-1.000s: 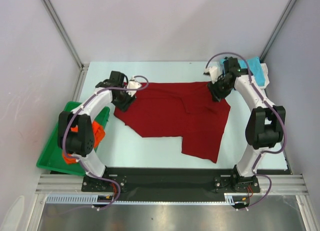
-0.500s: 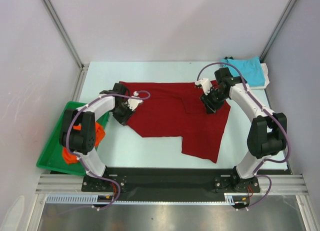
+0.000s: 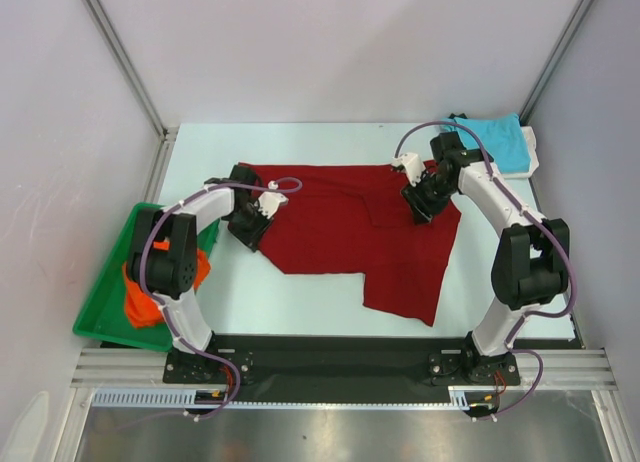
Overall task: Fold and stack the t-shirts
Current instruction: Fold the tshirt
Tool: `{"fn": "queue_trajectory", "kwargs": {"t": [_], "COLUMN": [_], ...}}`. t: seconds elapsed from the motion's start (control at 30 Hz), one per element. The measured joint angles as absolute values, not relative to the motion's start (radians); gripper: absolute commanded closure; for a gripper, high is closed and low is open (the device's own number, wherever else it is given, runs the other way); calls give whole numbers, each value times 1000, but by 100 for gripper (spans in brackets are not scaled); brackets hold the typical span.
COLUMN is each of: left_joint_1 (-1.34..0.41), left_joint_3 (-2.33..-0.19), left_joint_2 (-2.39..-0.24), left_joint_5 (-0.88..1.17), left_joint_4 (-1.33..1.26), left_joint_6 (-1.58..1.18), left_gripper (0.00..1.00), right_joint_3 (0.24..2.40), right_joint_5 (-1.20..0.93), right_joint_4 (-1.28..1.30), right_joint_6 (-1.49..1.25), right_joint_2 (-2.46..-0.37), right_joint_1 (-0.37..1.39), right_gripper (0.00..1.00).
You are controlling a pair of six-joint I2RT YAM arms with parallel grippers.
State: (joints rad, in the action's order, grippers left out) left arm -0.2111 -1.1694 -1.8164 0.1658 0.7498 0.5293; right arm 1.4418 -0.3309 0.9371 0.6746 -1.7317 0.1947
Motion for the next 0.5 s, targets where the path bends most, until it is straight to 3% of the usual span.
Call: {"fn": "queue_trajectory", "kwargs": {"t": [0.27, 0.5], "left_joint_1": [-211, -211], "left_joint_3": [-1186, -1180], "left_joint_2": [-1838, -1821], "left_joint_5": [172, 170], "left_joint_4": [748, 768], "left_joint_6": [513, 514], "left_gripper": [99, 100], "right_joint_3": [1443, 1444], "right_joint_5": [-347, -358], "right_joint_4": [937, 936], "right_joint_6": [675, 675], "right_joint_2": [-1755, -1756], "right_joint_1": [160, 153], "right_gripper": [57, 57]}}
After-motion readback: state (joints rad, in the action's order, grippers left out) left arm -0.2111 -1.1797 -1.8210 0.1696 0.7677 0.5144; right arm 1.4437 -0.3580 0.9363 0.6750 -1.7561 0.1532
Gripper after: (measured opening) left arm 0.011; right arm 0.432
